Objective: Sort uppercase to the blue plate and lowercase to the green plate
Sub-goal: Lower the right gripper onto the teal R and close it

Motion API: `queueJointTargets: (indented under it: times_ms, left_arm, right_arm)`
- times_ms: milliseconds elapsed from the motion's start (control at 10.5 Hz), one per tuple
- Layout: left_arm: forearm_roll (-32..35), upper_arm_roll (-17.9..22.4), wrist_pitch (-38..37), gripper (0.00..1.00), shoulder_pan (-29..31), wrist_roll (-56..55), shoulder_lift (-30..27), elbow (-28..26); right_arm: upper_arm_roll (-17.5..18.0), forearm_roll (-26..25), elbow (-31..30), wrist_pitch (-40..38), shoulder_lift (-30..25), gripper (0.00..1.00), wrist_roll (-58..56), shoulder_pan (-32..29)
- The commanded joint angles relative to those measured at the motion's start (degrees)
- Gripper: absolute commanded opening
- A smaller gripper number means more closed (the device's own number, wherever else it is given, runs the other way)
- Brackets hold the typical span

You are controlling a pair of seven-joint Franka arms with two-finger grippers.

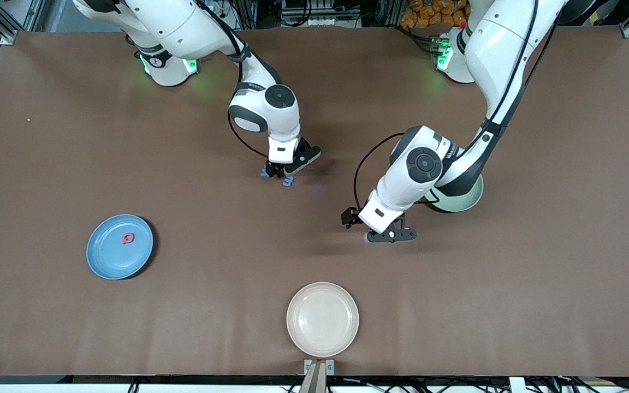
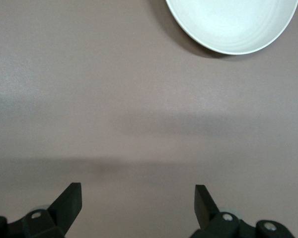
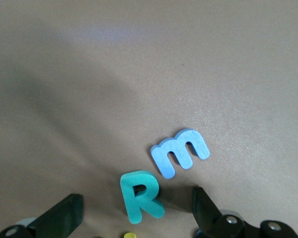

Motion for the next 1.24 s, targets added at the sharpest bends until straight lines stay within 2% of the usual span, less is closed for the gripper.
queueJointTargets:
  times_ms: [0,761,856,951,1046,1141]
  left_arm:
    - [0.01,0.15,0.13,1.0,-0.67,-0.07,-0.57,-0.17]
    - [0.01,0.06,0.13,1.0,-1.2,0.81,-0.66,-1.4]
    - [0.01,0.06,0.13,1.0,-1.19,0.81,-0.57,-1.4]
    - [0.01,0.06,0.13,1.0,-1.19,0.9,-0.57,-1.4]
    - [0.01,0.06,0.13,1.0,-1.19,0.98,-0.57,-1.49]
    - [0.01,0.06,0.13,1.0,-1.11,0.98,-0.57,-1.49]
  right_arm:
    - [0.72,-1.9,-2.29,-0.67,-1.28,1.0,1.16,-1.41]
    - [0.72,-1.9,-1.67,0.04,-2.25,0.98,0.72,-1.67]
    - [0.72,-1.9,-1.59,0.12,-2.16,0.64,0.72,-1.59]
    - [0.72,-1.9,-1.5,0.12,-2.08,0.2,0.72,-1.59]
    - [0.72,-1.81,-1.5,0.3,-2.08,0.0,1.24,-1.59]
    - [0.81,-1.81,-1.5,0.39,-2.16,0.0,1.25,-1.59]
